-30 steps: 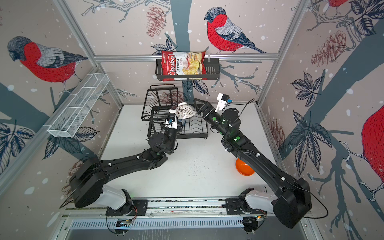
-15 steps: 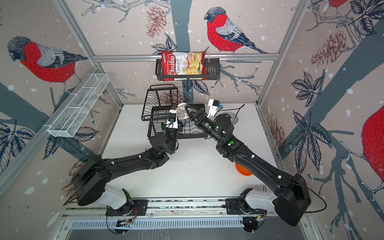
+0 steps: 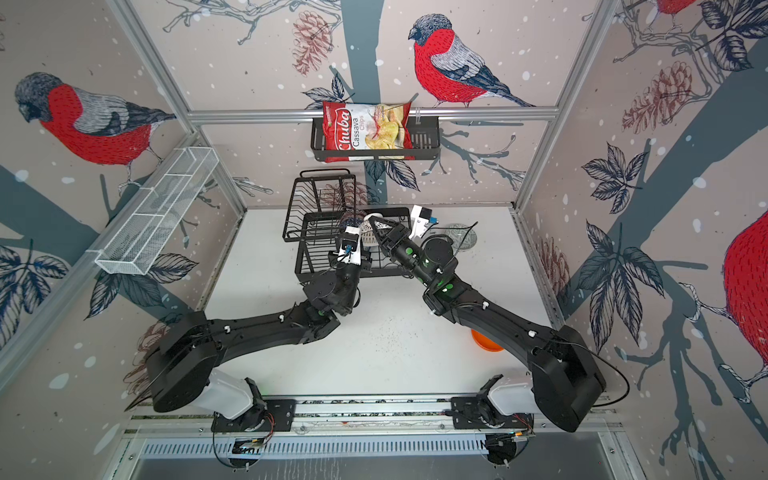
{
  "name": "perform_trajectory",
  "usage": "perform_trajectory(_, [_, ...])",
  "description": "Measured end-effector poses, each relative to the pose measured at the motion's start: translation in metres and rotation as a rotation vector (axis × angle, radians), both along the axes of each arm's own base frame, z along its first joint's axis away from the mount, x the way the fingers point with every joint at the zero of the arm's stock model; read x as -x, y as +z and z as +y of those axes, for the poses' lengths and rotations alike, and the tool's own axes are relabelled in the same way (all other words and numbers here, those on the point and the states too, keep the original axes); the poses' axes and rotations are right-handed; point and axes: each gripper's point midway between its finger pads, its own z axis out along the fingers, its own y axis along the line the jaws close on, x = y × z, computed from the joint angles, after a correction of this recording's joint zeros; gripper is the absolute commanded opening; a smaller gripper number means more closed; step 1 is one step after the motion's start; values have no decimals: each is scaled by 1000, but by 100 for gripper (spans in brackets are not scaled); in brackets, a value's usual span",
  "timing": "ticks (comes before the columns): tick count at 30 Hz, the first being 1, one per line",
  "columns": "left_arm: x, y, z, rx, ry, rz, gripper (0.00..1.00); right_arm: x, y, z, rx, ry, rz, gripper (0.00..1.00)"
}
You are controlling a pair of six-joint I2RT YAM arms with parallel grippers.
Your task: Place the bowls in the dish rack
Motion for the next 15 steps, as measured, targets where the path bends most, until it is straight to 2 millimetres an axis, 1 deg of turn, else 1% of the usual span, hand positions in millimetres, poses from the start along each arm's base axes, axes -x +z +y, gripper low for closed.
perform_trajectory(3, [1,0,-1,0,-7,0,0,4,3,-2,-24,29,3,20])
perform_trajectory(6, [2,1,-4,2,-25,-4,0,7,6,-5,-37,52,5,18])
perform_trajectory(9, [3,0,-6,3,-32,-4,0,9,7,-7,-36,69,13,8])
perform_trajectory(11, [4,0,-7,-30,-23,-9,0,10,6,-9,-42,73,34,6])
perform_trajectory(13, [3,-2,-7,-42,-20,-6,4,9,3,-9,-35,72,44,4])
perform_trajectory(15, [3,-2,-7,-42,-20,-4,3,9,3,-9,-26,72,43,2])
